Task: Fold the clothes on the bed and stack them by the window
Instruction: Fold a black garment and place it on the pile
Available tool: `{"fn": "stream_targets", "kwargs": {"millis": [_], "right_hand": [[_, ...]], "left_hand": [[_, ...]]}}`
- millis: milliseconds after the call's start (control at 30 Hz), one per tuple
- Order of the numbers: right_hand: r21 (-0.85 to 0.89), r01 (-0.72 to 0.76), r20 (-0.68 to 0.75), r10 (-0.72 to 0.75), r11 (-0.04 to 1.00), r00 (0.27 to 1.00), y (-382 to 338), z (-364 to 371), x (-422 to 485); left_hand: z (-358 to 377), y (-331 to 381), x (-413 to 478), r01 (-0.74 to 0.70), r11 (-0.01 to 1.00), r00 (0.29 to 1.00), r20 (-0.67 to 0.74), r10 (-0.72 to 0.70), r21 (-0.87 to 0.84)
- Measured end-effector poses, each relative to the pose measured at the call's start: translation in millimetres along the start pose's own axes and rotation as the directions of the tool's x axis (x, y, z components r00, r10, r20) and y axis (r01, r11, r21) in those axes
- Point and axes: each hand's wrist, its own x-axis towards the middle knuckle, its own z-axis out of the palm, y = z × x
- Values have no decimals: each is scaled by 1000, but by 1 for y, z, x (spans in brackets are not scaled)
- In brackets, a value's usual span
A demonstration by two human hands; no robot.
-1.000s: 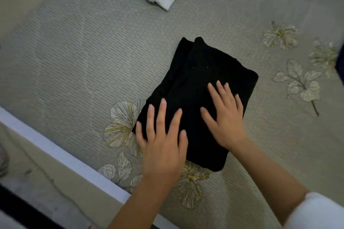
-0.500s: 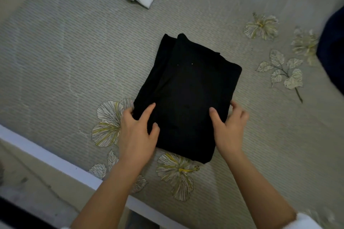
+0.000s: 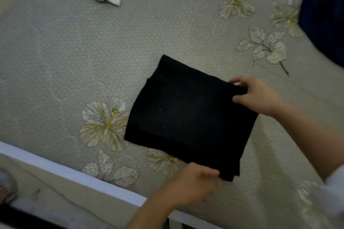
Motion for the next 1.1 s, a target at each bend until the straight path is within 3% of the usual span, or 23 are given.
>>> {"fn": "stream_targets", "kwargs": {"millis": [33,67,100,133,200,233,267,400,467,533,567,633,667,733,800,867,967,1100], "right_hand": [[-35,14,-116,-18,999,993,4,2,0],[-54,28,-241,-40,998,970,6,8,-3],[-59,40,-355,-59,997,933,10,16,-8],[-54,46,-443,-65,997,894,13,28,-15],[-25,24,-512,-33,999,858,21,61,-32],[-8,-3,-505,-1,1000,863,25,78,-41],[1,-36,-482,32,999,875,30,96,-49],[80,-99,-443,125,992,888,43,144,-63],[140,-106,-479,161,985,863,42,147,-61],[276,-85,-522,223,957,823,38,144,-61],[424,-57,-514,293,904,806,37,139,-63],[735,-57,-381,482,676,789,34,125,-68],[845,-97,-253,552,526,794,35,117,-70],[956,-204,50,567,212,822,40,102,-73],[949,-313,256,474,45,843,42,87,-80],[938,-345,298,414,41,860,42,72,-93],[961,-276,246,406,18,880,45,52,-128],[981,-193,186,427,-29,885,70,39,-198]], "left_hand": [[7,9,5,-67,998,998,7,67,11],[10,18,9,-181,983,980,-75,182,23],[10,26,12,-306,948,917,-243,318,84],[5,33,16,-390,894,780,-438,448,219],[-16,41,21,-305,774,443,-637,631,555],[-31,41,25,-200,733,357,-649,672,650],[-48,38,29,-93,712,349,-647,678,696],[-97,4,37,260,661,563,-667,489,704],[-104,-7,40,261,658,569,-664,486,706],[-102,-6,41,212,732,511,-712,482,648],[-100,-4,40,171,786,466,-752,466,594],[-100,5,35,5,898,419,-816,398,441],[-104,11,31,-105,942,438,-836,331,318],[-113,25,21,-225,974,554,-824,121,-8],[-120,42,5,-139,972,685,-727,-46,-192],[-120,55,-11,-52,985,752,-655,-71,-165],[-108,74,-35,-87,995,791,-611,45,-39],[-65,88,-55,-107,993,886,-449,113,38]]}}
